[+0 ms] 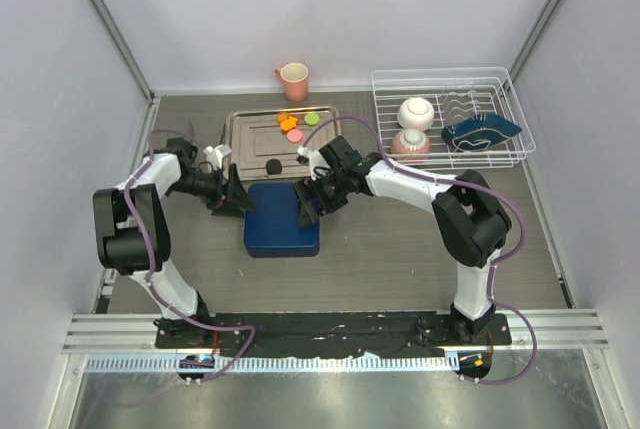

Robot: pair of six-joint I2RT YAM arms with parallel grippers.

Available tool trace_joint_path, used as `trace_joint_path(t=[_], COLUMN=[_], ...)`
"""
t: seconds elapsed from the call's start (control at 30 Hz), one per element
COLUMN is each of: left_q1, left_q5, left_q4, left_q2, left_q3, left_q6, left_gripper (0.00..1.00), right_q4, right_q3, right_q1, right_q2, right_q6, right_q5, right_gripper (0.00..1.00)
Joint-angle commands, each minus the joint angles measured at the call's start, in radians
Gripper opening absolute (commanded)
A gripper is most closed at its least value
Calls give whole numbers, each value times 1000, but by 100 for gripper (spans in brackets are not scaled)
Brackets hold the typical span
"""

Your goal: Pack the cookies

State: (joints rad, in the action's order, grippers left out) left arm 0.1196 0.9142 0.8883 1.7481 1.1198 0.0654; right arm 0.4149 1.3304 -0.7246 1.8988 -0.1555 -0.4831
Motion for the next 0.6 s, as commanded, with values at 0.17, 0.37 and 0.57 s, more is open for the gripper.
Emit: trace_joint_path(t=[0.17, 0.37, 0.57], left_q1=[-3, -3, -1], left_q5=[-83, -133, -152], left_q4=[143, 161, 163], left_q2=[-67, -24, -4], left_q3=[-29, -38, -38], left_q6=[97, 125, 120], left_gripper=[69, 70, 70], right_q4=[-36, -33, -30], right_q3=[-10, -10, 6], right_q1=[-9, -9, -7], right_q2=[-53, -53, -35], right_q6=[25, 34, 31], right_q5=[8, 17, 18], right_gripper=[90, 90, 90])
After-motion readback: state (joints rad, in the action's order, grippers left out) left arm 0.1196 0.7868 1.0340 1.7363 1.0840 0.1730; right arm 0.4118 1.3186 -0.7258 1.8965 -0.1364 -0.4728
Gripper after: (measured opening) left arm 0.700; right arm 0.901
